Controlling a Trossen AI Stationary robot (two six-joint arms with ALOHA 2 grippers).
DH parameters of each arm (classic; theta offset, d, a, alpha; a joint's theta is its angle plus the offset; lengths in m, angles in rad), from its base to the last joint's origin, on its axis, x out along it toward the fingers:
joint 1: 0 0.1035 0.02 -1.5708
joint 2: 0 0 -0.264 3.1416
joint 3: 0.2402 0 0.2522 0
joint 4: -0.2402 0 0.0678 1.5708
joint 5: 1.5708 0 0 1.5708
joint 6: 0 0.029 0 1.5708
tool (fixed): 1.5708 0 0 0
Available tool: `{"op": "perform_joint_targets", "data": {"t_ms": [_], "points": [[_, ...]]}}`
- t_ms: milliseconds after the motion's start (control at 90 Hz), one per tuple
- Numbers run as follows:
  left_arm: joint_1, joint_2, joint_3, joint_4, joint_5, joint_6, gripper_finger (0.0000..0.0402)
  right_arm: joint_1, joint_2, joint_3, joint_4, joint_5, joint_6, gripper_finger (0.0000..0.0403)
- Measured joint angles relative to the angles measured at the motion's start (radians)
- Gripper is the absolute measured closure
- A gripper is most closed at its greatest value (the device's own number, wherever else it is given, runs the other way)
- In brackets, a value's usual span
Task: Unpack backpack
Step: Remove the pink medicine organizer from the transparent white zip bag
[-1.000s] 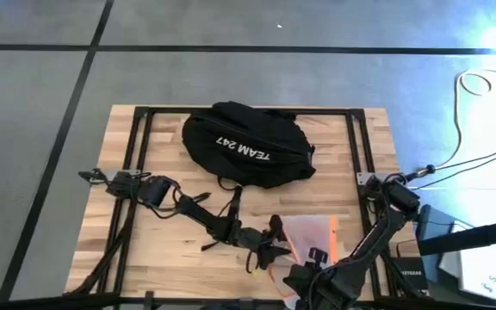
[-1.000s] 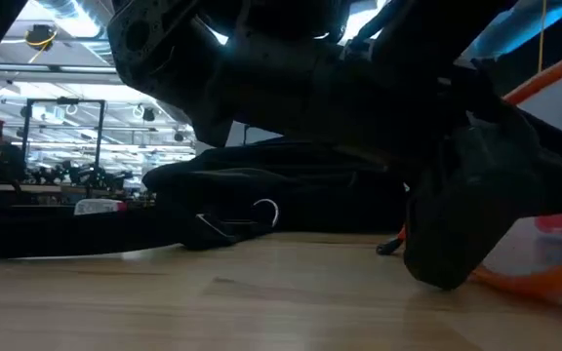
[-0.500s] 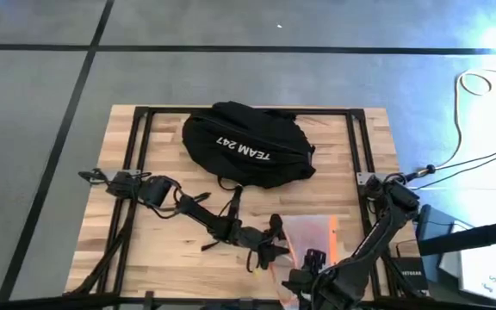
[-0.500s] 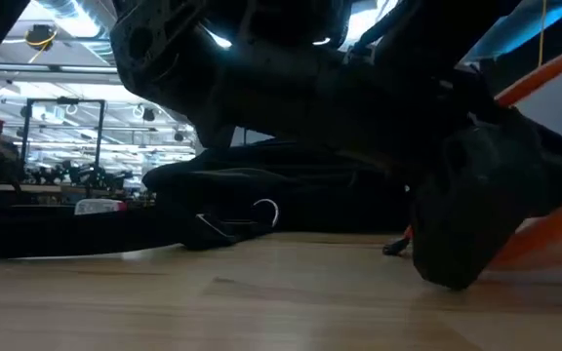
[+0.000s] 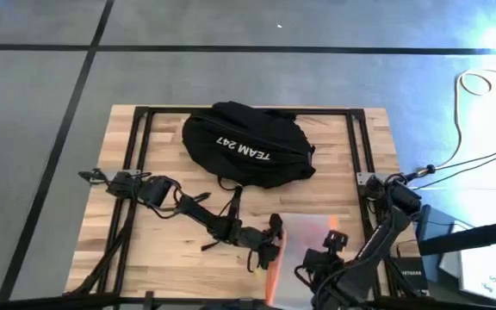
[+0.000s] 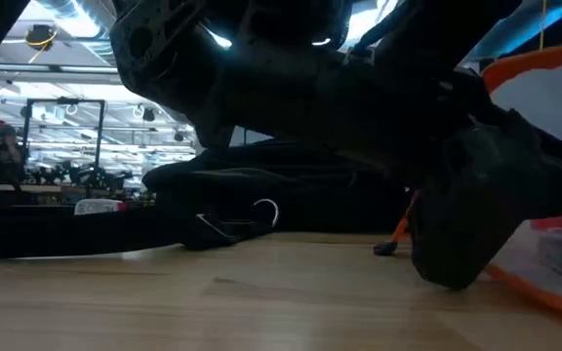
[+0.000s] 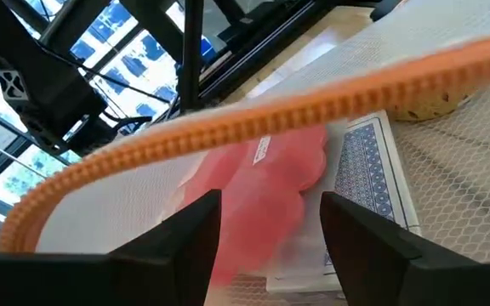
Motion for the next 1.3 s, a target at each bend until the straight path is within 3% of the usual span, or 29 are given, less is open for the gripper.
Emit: {"op": "perform_joint_targets", "data": {"t_ms": [244, 467, 1300], "points": [[0.001, 0.0, 0.0, -0.016, 0.0, -0.009, 0.0215, 0.0, -0.001, -0.186, -0.033, -0.093, 0.135, 0.0217], [0.007, 0.0, 0.0, -0.025, 0.001, -0.023, 0.0215, 0.0, -0.001, -0.314, 0.125, -0.093, 0.148, 0.0261], [0.036, -0.002, -0.001, -0.096, 0.023, -0.053, 0.0215, -0.006, -0.002, -0.348, 0.341, 0.158, 0.129, 0.0268]]}}
